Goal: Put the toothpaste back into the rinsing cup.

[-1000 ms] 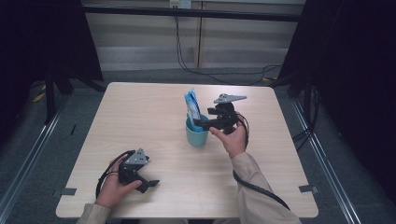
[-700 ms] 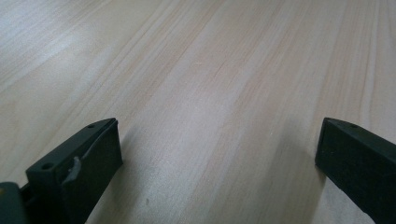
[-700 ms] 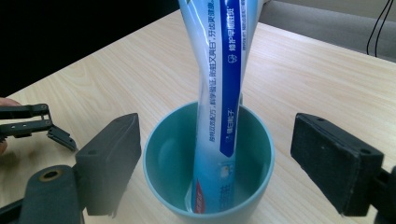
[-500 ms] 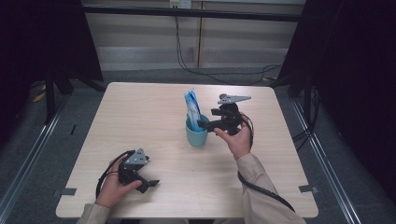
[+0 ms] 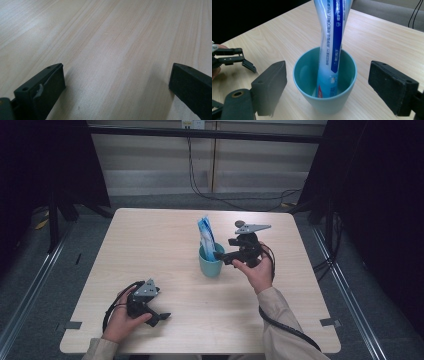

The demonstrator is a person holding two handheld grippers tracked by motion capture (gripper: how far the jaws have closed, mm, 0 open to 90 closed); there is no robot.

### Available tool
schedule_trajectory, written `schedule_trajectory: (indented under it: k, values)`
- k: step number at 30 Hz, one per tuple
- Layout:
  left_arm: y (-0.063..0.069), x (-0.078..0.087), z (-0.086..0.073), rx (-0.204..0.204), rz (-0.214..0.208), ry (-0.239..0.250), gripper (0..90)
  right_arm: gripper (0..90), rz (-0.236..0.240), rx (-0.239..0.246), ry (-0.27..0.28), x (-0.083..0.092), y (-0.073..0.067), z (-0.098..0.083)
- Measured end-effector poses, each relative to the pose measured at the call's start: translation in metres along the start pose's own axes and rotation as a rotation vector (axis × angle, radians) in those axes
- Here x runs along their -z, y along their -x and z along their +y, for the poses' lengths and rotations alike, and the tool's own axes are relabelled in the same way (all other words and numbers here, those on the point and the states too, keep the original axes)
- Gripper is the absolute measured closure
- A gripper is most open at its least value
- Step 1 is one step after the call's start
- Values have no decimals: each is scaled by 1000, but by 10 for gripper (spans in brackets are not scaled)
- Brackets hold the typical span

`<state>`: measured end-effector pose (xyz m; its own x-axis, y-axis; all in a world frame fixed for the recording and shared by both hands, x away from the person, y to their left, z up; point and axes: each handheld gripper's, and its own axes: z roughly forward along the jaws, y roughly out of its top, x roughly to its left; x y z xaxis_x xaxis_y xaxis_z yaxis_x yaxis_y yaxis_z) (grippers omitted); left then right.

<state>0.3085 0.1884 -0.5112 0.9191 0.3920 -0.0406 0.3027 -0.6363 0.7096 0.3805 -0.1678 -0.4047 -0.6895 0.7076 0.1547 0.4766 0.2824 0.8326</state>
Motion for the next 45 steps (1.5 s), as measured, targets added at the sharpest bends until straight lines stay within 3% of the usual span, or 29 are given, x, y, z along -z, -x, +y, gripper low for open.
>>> schedule_trajectory:
  k: [45]
  values:
    - [0,0,0,0,0,0,0,149,28,8,-9,32,8,-28]
